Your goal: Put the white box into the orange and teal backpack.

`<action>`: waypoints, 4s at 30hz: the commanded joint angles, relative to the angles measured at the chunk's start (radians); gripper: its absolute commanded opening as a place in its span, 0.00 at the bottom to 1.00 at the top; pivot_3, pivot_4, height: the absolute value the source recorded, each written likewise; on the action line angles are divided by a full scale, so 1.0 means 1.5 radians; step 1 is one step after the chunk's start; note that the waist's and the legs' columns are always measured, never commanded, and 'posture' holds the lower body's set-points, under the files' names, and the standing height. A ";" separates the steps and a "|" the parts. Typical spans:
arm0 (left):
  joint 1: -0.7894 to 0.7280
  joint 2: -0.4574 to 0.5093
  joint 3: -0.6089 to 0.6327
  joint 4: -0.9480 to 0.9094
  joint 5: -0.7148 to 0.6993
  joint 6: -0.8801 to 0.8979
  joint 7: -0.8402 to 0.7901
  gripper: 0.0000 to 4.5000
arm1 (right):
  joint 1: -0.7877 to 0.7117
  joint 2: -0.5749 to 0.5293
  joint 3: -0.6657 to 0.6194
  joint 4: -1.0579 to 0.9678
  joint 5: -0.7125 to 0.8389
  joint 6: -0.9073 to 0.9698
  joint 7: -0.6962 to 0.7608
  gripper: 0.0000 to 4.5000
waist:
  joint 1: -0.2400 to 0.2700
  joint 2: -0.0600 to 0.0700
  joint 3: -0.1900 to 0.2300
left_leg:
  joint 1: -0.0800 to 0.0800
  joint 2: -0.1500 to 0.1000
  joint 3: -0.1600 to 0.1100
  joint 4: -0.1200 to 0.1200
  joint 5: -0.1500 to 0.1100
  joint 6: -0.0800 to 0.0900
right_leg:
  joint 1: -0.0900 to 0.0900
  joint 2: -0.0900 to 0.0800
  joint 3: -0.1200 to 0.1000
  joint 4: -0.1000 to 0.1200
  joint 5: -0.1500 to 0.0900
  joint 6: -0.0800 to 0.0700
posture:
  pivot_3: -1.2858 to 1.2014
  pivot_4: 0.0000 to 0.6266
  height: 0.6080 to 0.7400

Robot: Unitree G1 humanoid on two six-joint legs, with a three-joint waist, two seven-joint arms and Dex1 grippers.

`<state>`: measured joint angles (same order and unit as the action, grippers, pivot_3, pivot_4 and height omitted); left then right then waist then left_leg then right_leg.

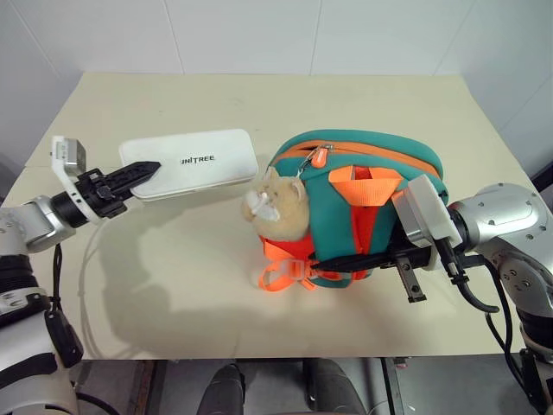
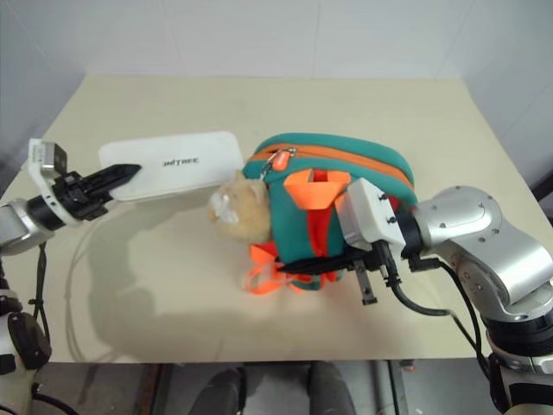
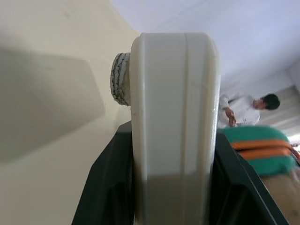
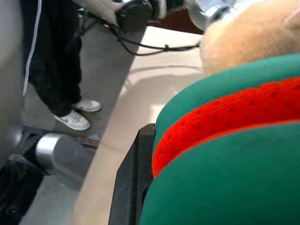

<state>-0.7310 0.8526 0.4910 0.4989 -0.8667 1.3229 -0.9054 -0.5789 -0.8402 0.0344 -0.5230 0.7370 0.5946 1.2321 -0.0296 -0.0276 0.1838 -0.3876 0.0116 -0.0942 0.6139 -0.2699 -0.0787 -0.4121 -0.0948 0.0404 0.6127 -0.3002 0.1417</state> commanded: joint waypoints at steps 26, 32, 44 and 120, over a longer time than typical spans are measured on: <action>0.103 0.095 0.044 -0.239 0.000 -0.343 -0.239 0.31 | 0.047 0.009 -0.012 0.101 -0.047 -0.045 -0.003 0.11 | 0.001 0.000 0.000 | 0.001 0.000 0.000 0.001 0.000 0.001 | 0.001 0.000 0.000 0.000 0.000 0.000 | 0.52 0.24 1.00; 0.055 0.092 -0.030 -0.243 0.015 -0.382 -0.274 0.31 | 0.044 0.015 -0.011 0.103 -0.054 -0.047 -0.007 0.11 | 0.002 0.000 0.000 | 0.001 0.000 0.000 0.002 0.000 0.001 | 0.001 0.000 0.000 0.001 0.000 0.000 | 0.52 0.24 1.00; -0.030 0.088 -0.132 -0.231 0.045 -0.430 -0.334 0.31 | 0.042 0.022 -0.007 0.104 -0.067 -0.052 -0.017 0.11 | 0.001 0.000 0.000 | 0.000 0.000 0.000 0.004 -0.001 0.001 | 0.002 0.000 0.000 0.003 0.000 0.000 | 0.52 0.24 1.00; -0.218 -0.148 -0.429 -0.214 0.369 -0.497 -0.237 1.00 | 0.013 0.078 0.041 0.134 -0.132 -0.073 -0.047 0.11 | 0.002 0.000 0.000 | 0.000 -0.001 0.000 0.011 -0.003 0.006 | 0.004 0.001 0.001 0.005 0.001 0.002 | 0.52 0.24 1.00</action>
<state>-1.0487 0.6091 -0.1762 0.2242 -0.3077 0.5750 -1.2477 -0.5508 -0.7240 0.1035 -0.3102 0.5479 0.4999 1.1639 -0.0259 -0.0277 0.1838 -0.3873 0.0107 -0.0944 0.6303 -0.2749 -0.0697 -0.4062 -0.0936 0.0422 0.6196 -0.2985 0.1448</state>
